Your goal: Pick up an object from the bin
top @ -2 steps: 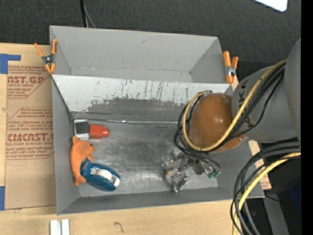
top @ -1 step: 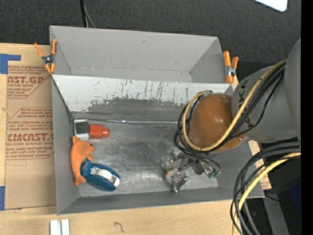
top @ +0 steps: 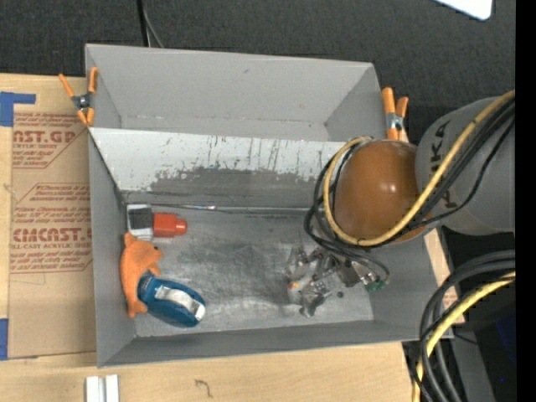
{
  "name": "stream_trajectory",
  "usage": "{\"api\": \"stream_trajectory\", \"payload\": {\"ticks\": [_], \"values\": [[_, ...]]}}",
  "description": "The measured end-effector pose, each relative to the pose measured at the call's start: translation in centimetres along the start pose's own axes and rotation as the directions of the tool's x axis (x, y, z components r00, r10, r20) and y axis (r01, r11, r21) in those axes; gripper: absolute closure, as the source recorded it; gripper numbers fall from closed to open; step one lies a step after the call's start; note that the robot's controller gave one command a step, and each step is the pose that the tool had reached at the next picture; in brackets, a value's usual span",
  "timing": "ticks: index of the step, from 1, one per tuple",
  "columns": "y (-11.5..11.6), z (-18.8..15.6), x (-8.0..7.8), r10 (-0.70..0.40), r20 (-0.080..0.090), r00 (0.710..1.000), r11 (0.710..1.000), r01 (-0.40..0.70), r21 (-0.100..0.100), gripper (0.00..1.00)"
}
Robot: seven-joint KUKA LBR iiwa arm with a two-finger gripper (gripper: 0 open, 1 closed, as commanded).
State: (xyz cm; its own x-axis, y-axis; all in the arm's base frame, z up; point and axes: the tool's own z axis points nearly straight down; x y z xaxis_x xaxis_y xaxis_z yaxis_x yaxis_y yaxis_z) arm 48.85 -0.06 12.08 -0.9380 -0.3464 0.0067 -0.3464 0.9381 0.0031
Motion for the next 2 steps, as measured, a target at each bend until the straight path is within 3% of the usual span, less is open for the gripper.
{"api": "stream_trajectory", "payload": {"ticks": [1,2], "values": [[-2.4,-6.0,1.3,0.039,0.003,0.999,0.999,-0.039,-0.001,1.0],[-1.1,-11.9,-1.8,0.027,0.009,1.0,1.0,-0.027,0.002,1.0]]}}
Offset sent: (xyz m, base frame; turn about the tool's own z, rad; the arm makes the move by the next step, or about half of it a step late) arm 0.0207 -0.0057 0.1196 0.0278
